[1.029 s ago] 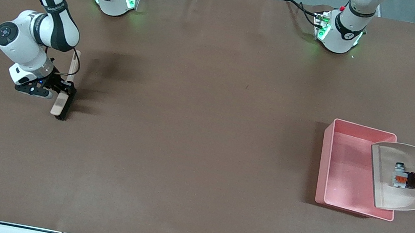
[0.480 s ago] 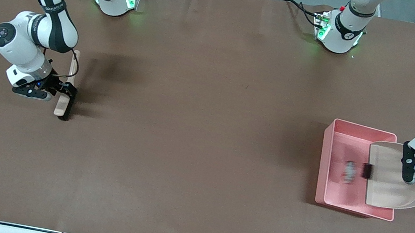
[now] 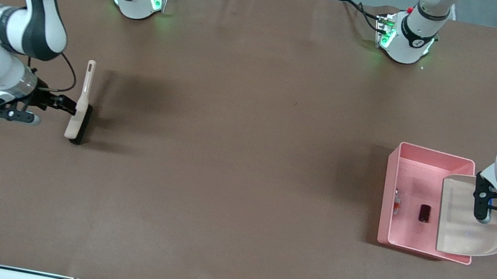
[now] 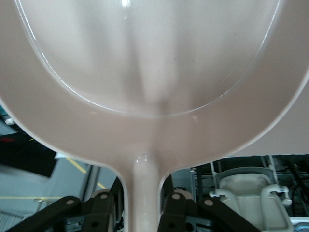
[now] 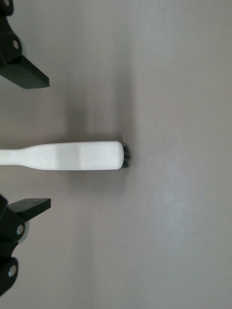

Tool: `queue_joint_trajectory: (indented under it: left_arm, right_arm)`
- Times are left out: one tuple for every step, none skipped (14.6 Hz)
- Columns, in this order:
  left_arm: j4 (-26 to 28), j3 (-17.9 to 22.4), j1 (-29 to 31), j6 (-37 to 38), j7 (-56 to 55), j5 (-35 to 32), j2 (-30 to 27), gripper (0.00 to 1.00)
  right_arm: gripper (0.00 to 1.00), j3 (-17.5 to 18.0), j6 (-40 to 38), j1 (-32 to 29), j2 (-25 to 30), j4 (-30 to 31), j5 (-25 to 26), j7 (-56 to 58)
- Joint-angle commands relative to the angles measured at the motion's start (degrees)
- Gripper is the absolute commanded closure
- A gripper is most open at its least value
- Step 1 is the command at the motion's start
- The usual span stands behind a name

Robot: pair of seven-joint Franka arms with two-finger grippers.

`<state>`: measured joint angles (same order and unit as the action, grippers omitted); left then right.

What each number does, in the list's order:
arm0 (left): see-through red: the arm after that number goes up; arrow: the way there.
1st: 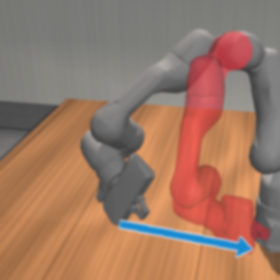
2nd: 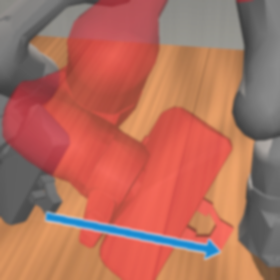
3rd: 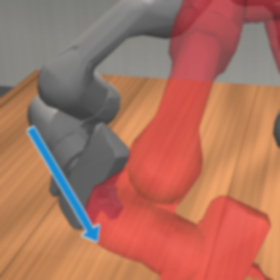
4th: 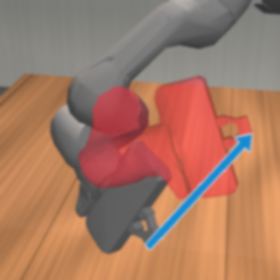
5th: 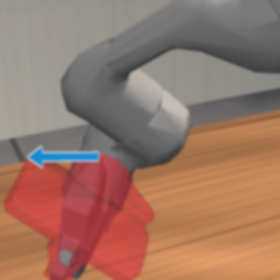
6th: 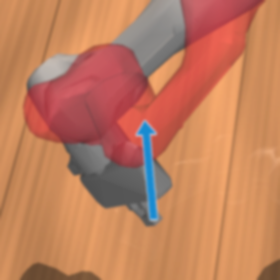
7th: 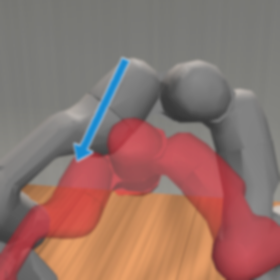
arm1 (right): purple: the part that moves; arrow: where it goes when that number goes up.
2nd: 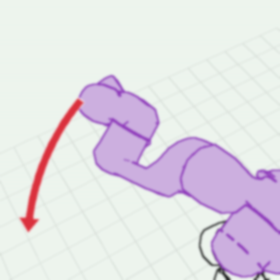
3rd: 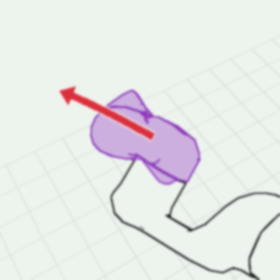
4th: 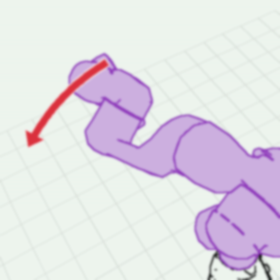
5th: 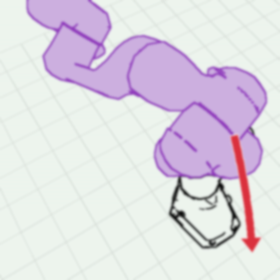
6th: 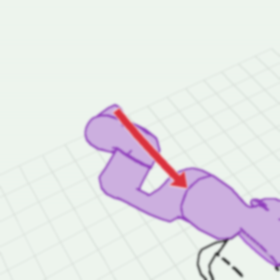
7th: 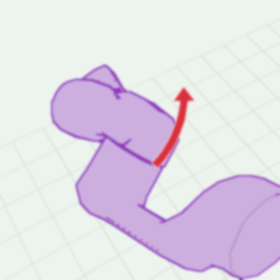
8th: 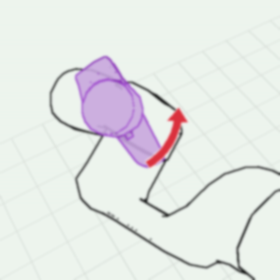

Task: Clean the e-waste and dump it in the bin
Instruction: 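Lower the brush onto the table with the right gripper and release it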

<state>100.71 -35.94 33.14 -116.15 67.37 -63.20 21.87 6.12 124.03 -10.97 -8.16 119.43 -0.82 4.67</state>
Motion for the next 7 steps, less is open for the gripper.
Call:
queue_joint_trajectory:
  left_arm:
    - [-5.16, -2.98, -3.15, 1.1, -0.83, 2.28, -0.86, 0.98]
    - [-6.65, -3.43, -4.82, 1.1, -0.66, 2.99, -0.69, 0.98]
    - [-7.36, -3.52, -7.36, 1.1, -0.57, 3.43, -0.42, 0.98]
    - [-7.98, -3.53, -9.65, 1.19, -0.83, 5.44, -0.59, 0.98]
    - [-9.03, -3.53, -11.67, 1.71, -0.92, 8.33, -0.34, 0.98]
    - [-9.65, -3.53, -13.17, 1.89, -1.18, 10.36, 0.45, 0.98]
    - [-9.83, -3.53, -13.97, 1.8, -1.62, 10.64, 1.42, 0.98]
  right_arm:
    - [0.0, 0.03, -13.85, 2.0, 3.32, -10.14, 0.91, -0.8]
    - [0.0, 0.03, -17.91, 2.01, 3.85, -13.84, 0.91, -0.89]
    - [0.0, 0.03, -21.6, 2.09, 4.37, -17.01, 0.82, -0.97]
    - [0.0, 0.12, -24.6, 2.09, 4.81, -19.65, 0.82, -0.98]
    - [0.0, 0.12, -27.33, 2.27, 5.34, -22.02, 0.82, -0.98]
    - [0.0, 0.12, -29.53, 2.96, 5.52, -24.48, 0.82, -1.06]
    - [0.0, 0.03, -31.9, 3.41, 5.61, -26.68, 0.82, -1.15]
